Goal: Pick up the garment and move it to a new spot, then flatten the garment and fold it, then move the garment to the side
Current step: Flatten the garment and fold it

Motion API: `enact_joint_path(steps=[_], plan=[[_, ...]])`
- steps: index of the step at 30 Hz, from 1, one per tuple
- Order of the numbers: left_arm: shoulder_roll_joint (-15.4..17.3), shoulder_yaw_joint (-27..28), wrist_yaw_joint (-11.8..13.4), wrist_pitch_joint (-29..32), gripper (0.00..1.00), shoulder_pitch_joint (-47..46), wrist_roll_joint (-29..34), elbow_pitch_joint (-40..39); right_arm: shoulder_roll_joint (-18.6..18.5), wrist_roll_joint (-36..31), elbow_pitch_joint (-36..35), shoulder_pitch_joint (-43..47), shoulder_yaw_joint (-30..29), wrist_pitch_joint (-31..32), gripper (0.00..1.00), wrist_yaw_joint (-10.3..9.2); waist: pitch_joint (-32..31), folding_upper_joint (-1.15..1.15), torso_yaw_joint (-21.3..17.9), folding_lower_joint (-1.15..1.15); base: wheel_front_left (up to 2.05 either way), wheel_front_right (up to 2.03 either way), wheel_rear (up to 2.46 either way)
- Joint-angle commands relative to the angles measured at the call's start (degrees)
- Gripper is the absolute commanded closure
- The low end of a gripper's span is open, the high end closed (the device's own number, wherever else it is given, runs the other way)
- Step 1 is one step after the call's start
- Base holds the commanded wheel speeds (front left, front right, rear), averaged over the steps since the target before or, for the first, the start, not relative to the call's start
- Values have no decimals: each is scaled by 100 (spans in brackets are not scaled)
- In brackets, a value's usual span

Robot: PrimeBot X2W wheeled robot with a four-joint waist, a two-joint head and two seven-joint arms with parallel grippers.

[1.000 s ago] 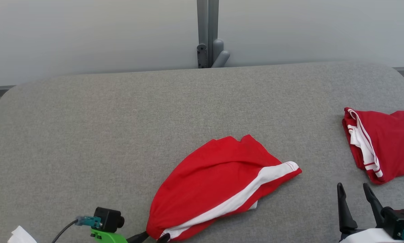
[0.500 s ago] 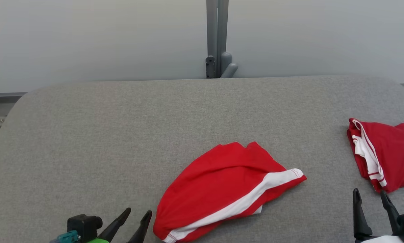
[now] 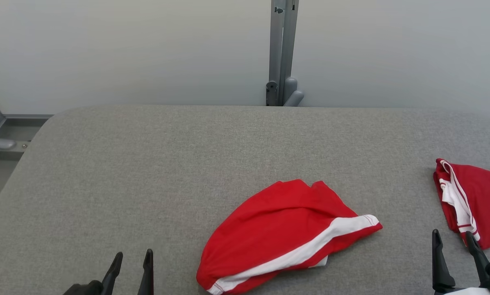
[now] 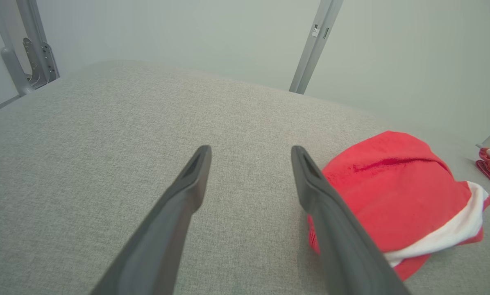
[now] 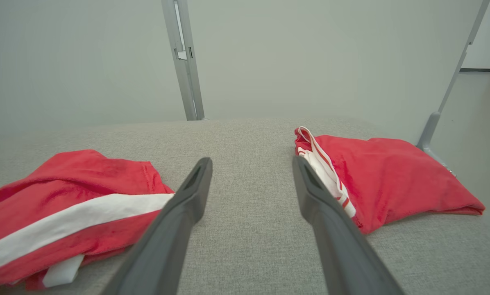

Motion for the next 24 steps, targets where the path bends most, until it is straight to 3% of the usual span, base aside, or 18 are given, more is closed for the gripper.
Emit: enact_joint_path(steps=[1,11,16,24], plan=[[-130,229,-142,-13,0,190,303,29,-22,-29,-34,-43,3,0,0,-6,16,0,18,0,0,0,0],[-920,1349,-1308,-14,0,680,1405,411,-21,-132,37,23,11,1,0,-6,81,0,81,0,0,0,0],[-1182,1707,-1546,-14,0,702,1732,551,-22,-160,66,15,50,1,0,-6,77,0,76,0,0,0,0],[-1318,1736,-1647,-14,0,728,1746,874,-23,-163,-7,-229,214,1,0,-6,92,0,4,0,0,0,0]])
